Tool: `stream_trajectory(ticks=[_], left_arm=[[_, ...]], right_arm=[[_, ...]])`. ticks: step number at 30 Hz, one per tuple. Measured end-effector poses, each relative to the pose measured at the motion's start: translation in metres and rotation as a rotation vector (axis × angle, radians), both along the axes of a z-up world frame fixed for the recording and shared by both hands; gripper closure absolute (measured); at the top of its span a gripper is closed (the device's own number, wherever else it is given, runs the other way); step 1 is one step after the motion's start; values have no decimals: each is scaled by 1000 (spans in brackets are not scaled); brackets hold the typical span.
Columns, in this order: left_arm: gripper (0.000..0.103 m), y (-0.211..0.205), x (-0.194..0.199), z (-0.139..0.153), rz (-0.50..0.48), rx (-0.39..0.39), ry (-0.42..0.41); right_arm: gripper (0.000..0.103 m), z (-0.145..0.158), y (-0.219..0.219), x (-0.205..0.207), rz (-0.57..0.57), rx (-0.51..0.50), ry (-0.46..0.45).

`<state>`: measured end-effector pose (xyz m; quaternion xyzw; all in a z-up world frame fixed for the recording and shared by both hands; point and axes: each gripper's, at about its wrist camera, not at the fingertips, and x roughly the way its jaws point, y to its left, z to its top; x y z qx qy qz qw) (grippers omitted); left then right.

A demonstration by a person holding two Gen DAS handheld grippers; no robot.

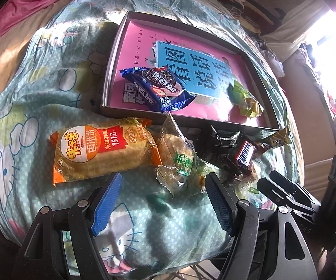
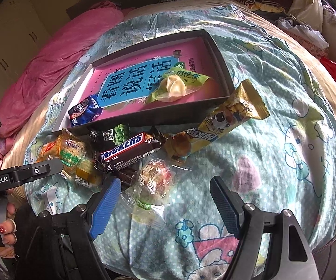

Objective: Organize snacks
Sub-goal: 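Move the right tool to the clear pink-candy bag while the left tool approaches the clear bread bag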

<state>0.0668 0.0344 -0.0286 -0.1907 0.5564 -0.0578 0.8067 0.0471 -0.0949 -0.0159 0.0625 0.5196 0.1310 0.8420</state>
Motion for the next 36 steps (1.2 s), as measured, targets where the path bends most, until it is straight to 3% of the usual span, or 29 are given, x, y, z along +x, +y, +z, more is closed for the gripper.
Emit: stream_trajectory(ticks=[8, 15, 36], left_arm=[[30, -5, 5, -3, -12, -22, -10], [52, -9, 10, -7, -21, -23, -19], [61, -10, 18, -9, -38, -68, -23]], right_arm=[[28, -8, -1, 5, -12, 3, 16], [46, -17, 10, 6, 47, -5, 21], [48, -19, 3, 9, 40, -13, 16]])
